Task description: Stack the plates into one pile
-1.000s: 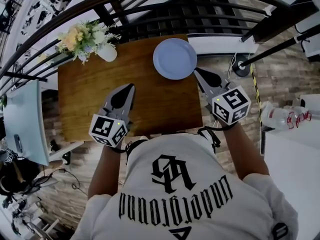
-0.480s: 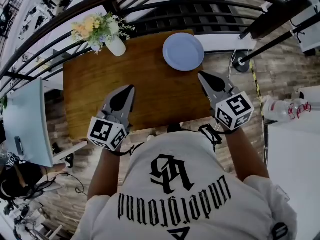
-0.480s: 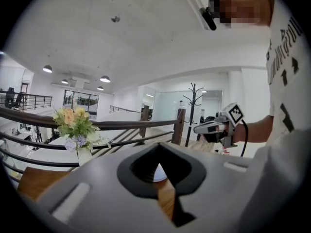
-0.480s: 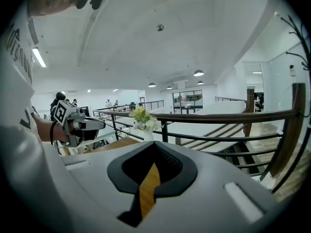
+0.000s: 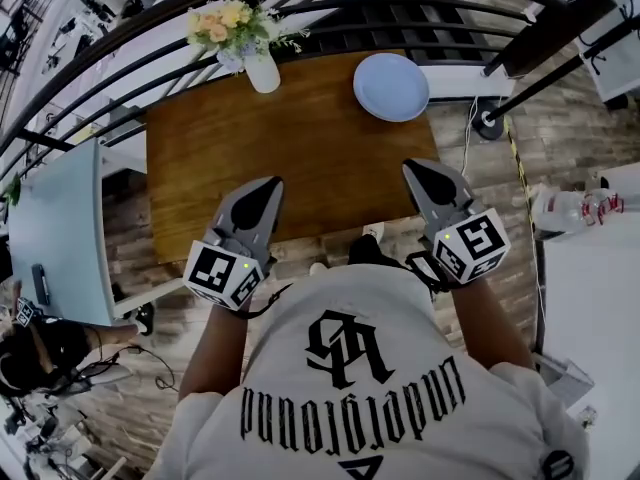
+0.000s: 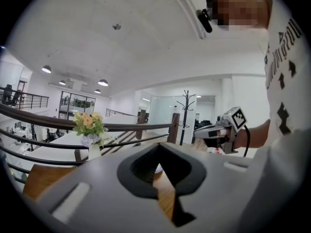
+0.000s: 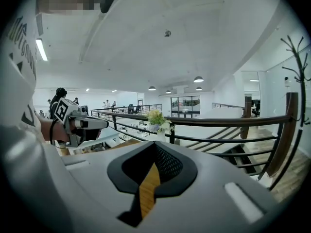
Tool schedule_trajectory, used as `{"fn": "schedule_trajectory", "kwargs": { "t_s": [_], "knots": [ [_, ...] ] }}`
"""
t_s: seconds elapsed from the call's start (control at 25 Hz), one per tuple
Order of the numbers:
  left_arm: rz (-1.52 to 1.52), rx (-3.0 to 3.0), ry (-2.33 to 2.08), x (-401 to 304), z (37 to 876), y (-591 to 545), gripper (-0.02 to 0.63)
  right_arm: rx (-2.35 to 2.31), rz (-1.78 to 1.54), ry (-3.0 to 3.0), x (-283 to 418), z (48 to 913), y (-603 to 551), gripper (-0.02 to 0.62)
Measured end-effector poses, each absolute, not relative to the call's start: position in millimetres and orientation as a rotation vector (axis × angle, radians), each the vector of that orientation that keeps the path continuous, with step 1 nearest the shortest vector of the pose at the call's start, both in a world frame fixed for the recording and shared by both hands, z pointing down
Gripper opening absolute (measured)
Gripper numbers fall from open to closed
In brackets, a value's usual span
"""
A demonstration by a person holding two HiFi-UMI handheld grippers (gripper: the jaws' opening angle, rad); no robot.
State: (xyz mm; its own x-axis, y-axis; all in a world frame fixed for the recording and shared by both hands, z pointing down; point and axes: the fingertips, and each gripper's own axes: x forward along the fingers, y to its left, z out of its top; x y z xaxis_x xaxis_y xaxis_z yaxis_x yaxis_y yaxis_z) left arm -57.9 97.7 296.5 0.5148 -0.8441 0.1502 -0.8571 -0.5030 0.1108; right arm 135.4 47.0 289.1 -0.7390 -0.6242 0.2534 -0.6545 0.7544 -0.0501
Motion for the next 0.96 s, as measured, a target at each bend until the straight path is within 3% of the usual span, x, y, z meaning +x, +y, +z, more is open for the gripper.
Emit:
{"fn": "schedule_trajectory", "kwargs": {
  "t_s": [0.96],
  "knots": [
    [0.116, 2.739, -1.325, -61.0, 290.9, 192.4, 0.046, 1.122, 0.110, -2.723, 112.0, 276.4, 157.1, 0.003]
  ]
}}
